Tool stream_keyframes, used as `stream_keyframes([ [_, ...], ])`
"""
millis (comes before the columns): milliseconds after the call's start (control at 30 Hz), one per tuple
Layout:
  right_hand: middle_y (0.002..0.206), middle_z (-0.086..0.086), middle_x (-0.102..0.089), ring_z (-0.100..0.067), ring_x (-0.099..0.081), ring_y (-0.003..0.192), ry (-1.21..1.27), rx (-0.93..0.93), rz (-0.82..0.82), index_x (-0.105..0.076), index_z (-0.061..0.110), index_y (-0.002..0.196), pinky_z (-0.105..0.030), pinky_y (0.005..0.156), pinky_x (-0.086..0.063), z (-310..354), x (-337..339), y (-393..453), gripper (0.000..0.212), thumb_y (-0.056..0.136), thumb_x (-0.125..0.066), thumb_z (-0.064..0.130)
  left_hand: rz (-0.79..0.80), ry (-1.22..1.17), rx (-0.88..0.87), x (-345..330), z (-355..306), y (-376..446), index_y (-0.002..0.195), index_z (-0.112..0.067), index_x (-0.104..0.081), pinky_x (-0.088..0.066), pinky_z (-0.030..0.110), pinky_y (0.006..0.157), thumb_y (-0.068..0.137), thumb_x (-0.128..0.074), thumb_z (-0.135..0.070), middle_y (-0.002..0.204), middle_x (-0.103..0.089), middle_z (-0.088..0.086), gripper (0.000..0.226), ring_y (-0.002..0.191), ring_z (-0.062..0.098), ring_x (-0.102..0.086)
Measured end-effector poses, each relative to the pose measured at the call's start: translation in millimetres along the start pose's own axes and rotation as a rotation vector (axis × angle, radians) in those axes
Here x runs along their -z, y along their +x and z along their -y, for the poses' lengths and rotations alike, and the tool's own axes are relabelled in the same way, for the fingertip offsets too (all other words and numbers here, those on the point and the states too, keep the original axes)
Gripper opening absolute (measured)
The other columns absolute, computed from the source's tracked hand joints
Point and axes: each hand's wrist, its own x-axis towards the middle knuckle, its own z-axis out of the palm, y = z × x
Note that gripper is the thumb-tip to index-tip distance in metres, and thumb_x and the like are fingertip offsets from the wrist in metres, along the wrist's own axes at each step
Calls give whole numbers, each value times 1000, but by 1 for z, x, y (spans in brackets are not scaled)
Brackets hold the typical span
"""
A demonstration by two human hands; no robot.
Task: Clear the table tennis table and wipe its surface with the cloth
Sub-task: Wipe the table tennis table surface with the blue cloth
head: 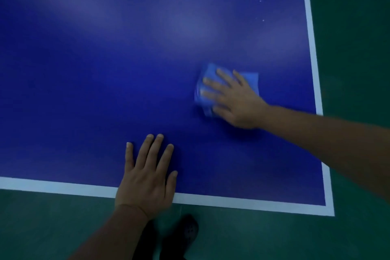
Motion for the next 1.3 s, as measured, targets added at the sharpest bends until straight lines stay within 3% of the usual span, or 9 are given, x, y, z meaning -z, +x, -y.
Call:
stream_keyframes([
  [100, 163, 7, -23, -32, -13, 152, 19, 199, 26, -36, 34, 151, -55, 120, -5, -12, -3, -63, 52, 101, -35, 49, -18, -9, -5, -1, 0, 0, 143, -8, -48, -15, 66, 115, 100, -21, -48, 156, -35, 17, 64, 148, 34, -25],
  [267, 166, 11, -11, -27, 0, 154, 111, -458, 21, -19, 41, 155, -61, 120, -3, -41, 9, -17, 58, 99, -20, 56, -12, 5, -16, -1, 0, 0, 144, -8, -44, -13, 65, 115, 101, -15, -49, 157, -32, 17, 65, 148, 34, -23],
  [367, 166, 14, -5, -26, 6, 154, 138, -583, -2, -16, 43, 156, -60, 120, 2, -22, 17, 44, 54, 103, -22, 54, -32, -3, -12, -2, 0, -1, 143, -9, -46, -13, 65, 115, 98, -27, -46, 157, -33, 16, 62, 148, 33, -23],
  [500, 166, 10, -13, -33, -2, 153, 36, -205, 11, -24, 41, 155, -64, 118, 0, 31, 8, 44, 60, 97, -16, 57, -95, -49, 5, -2, 0, -1, 146, -7, -38, -12, 63, 117, 95, -32, -45, 157, -31, 17, 64, 148, 33, -22],
  [667, 163, 4, -26, -39, -12, 152, 0, 277, 24, -35, 39, 150, -67, 117, -7, 83, -18, -114, 52, 100, -39, 52, -109, -79, 23, 0, 0, -1, 149, -7, -30, -6, 60, 118, 96, -30, -46, 159, -25, 18, 66, 149, 34, -18],
  [800, 162, 10, -21, -33, -11, 152, 57, -160, 66, -27, 42, 151, -67, 116, -12, 37, -15, -149, 56, 96, -35, 49, -79, -62, 19, 0, 1, -1, 147, -7, -34, -4, 60, 118, 96, -29, -47, 157, -28, 16, 64, 148, 33, -19],
  [933, 166, 14, -10, -27, 4, 154, 173, -653, -10, -24, 43, 154, -62, 119, 2, 32, 1, -70, 55, 101, -22, 55, -66, -86, 23, 2, 0, -2, 145, -6, -38, -4, 61, 119, 96, -29, -46, 155, -33, 16, 64, 148, 33, -21],
  [1167, 161, 4, -31, -35, -15, 151, 119, -407, -118, -41, 36, 149, -63, 118, -3, 166, -26, -96, 51, 100, -32, 50, -70, -136, 53, 5, -2, -1, 142, -4, -43, -4, 63, 119, 95, -26, -44, 154, -34, 17, 63, 148, 33, -21],
  [1300, 159, 2, -35, -37, -22, 149, 84, -681, -87, -39, 36, 148, -69, 114, -16, 125, -37, -183, 52, 99, -31, 52, -71, -118, 39, 3, -3, -1, 142, -5, -45, -5, 65, 118, 95, -26, -44, 153, -34, 19, 64, 147, 36, -20],
])
